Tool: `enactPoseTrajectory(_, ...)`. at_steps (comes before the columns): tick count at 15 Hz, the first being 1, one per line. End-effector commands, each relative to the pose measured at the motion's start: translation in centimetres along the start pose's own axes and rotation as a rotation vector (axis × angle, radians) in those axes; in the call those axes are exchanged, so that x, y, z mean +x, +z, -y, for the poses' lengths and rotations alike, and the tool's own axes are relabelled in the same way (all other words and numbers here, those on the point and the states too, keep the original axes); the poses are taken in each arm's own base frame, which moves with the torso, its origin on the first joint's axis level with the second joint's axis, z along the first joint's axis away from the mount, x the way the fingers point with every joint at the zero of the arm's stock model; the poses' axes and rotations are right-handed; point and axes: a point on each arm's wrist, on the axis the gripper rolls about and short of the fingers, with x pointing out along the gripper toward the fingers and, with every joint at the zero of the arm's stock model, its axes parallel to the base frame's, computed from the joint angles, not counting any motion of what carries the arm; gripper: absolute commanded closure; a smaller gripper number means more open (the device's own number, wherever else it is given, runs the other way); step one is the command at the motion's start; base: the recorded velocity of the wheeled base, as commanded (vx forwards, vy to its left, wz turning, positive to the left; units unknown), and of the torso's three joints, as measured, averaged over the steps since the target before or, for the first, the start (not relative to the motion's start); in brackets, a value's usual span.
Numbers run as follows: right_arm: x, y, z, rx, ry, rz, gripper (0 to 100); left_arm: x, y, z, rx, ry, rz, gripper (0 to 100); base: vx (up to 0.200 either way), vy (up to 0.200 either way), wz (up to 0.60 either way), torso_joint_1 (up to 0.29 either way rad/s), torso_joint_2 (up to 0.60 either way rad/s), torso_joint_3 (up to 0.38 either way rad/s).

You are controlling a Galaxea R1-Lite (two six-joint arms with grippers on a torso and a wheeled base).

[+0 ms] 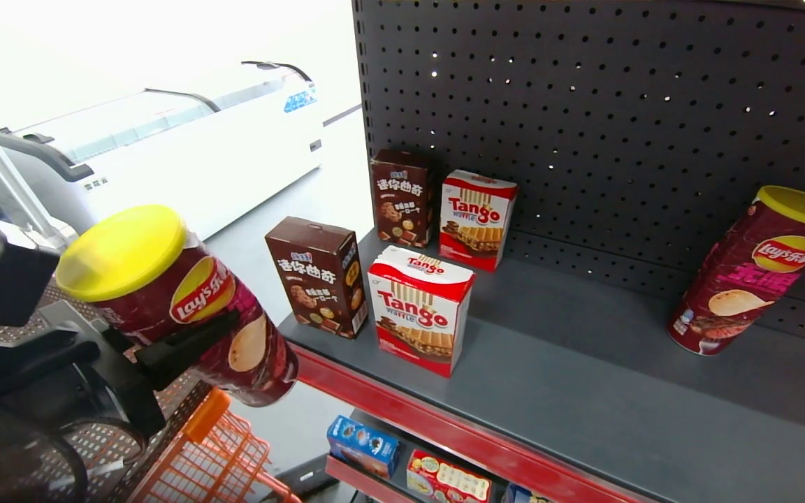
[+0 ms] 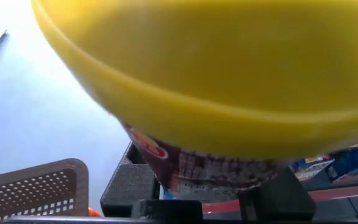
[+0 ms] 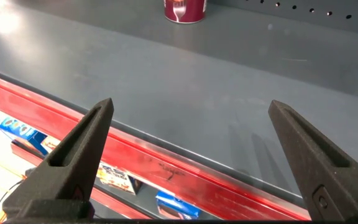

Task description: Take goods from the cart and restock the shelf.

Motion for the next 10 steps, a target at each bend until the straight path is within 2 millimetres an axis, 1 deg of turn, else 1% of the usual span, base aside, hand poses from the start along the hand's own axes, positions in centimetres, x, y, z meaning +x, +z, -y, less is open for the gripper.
enactPoseTrajectory(1,0.0,0.0,0.0,0.0,0.0,-0.001,0,-0.4,-1.2,1.0,-0.006,-0.054,-0.035,100,0.0,0.0,0.0,0.0,0.0,0.0)
enactPoseTrajectory(2,0.0,0.0,0.0,0.0,0.0,-0.001,0,-0.5,-1.7,1.3,-0.008,-0.075,-0.053,100,0.0,0.0,0.0,0.0,0.0,0.0)
enactPoseTrajectory(3,0.0,0.0,0.0,0.0,0.0,-0.001,0,-0.6,-1.8,1.5,-0.008,-0.085,-0.056,100,0.0,0.0,0.0,0.0,0.0,0.0)
enactPoseTrajectory(5,0.0,0.0,0.0,0.0,0.0,-0.001,0,-0.5,-1.8,1.8,-0.008,-0.109,-0.054,100,0.0,0.0,0.0,0.0,0.0,0.0)
enactPoseTrajectory(6,0.0,0.0,0.0,-0.002,0.0,-0.001,0,-0.4,-1.5,2.3,-0.008,-0.145,-0.042,100,0.0,0.0,0.0,0.0,0.0,0.0)
enactPoseTrajectory(10,0.0,0.0,0.0,-0.002,0.0,-0.001,0,-0.5,-1.7,3.4,-0.034,-0.253,-0.044,100,0.0,0.0,0.0,0.0,0.0,0.0)
